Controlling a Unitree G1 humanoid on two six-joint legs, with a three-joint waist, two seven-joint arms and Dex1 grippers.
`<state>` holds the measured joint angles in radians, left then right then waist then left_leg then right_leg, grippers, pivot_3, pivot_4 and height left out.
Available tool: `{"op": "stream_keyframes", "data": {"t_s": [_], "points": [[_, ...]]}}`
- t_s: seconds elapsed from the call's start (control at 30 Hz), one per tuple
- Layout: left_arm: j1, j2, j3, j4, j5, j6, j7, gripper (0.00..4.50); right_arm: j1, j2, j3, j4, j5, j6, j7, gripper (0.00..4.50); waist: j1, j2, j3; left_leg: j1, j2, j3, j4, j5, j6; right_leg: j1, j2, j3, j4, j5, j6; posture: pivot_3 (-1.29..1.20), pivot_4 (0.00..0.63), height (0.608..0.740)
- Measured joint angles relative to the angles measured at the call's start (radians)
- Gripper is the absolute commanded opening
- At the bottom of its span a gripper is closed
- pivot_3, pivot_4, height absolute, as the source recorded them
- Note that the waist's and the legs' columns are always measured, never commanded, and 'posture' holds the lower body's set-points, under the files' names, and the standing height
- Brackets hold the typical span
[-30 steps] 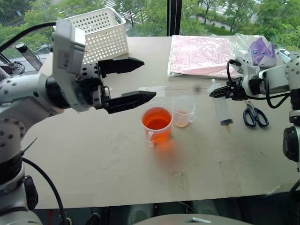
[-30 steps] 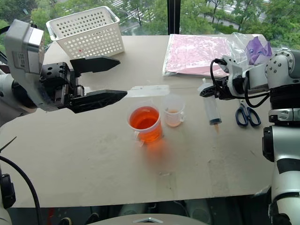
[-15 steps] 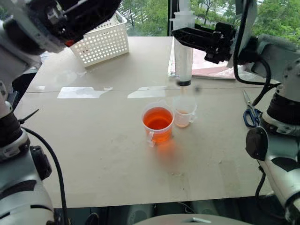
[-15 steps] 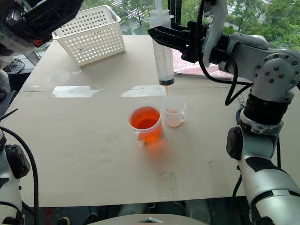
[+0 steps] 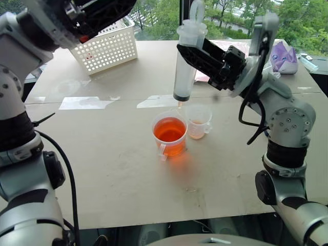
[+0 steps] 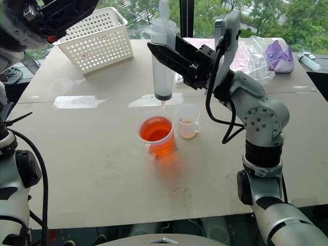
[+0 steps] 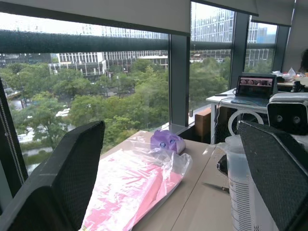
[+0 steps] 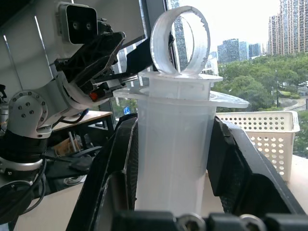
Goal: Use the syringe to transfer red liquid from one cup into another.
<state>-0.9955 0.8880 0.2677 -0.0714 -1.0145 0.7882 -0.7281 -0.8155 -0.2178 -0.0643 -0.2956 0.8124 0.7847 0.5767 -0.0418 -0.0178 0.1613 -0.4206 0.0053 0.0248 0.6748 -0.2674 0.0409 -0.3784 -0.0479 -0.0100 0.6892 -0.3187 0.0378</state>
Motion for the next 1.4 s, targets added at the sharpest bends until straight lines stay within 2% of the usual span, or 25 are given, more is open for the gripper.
{"op": "stream_keyframes", "data": {"t_s": [0.27,0.37,0.53,0.97,1.4], "points": [[0.045,-0.014,0.0,-0.042,-0.01,0.025,-0.057,4.5,0.017,0.011,0.068,-0.01,-0.017,-0.099,0.125,1.55,0.0,0.0,0.0,0.003,0.0,0.0,-0.001,0.0,0.0,0.0,0.0,0.001,0.004,0.0,0.0,0.0,0.15,0.74],[0.106,-0.012,-0.002,-0.072,-0.009,0.034,-0.112,4.5,0.067,-0.043,0.11,-0.012,-0.033,-0.129,0.213,1.55,0.004,0.0,0.0,0.003,0.0,-0.001,0.0,0.0,0.0,0.001,-0.001,0.001,0.003,0.0,0.0,0.0,0.15,0.74],[0.121,-0.013,-0.012,-0.085,0.013,0.032,-0.154,4.5,0.085,-0.073,0.142,-0.004,-0.074,-0.172,0.279,1.55,0.003,0.0,0.0,0.004,0.0,0.0,0.0,0.0,0.0,0.001,0.0,0.001,0.003,0.0,0.0,0.0,0.15,0.74],[0.176,-0.03,-0.086,-0.109,0.131,-0.025,-0.257,4.5,0.15,0.005,0.206,0.153,-0.215,-0.326,0.297,1.55,0.003,0.0,0.0,0.004,0.0,0.0,0.0,0.0,0.0,0.001,0.0,0.001,0.004,0.0,0.0,0.0,0.15,0.74],[0.199,-0.041,-0.134,-0.082,0.252,-0.093,-0.323,4.5,0.149,0.029,0.204,0.156,-0.225,-0.35,0.287,1.55,0.003,0.0,0.0,0.004,0.0,0.0,0.0,0.0,0.0,0.001,0.0,0.001,0.004,0.0,0.0,0.0,0.15,0.74]]}}
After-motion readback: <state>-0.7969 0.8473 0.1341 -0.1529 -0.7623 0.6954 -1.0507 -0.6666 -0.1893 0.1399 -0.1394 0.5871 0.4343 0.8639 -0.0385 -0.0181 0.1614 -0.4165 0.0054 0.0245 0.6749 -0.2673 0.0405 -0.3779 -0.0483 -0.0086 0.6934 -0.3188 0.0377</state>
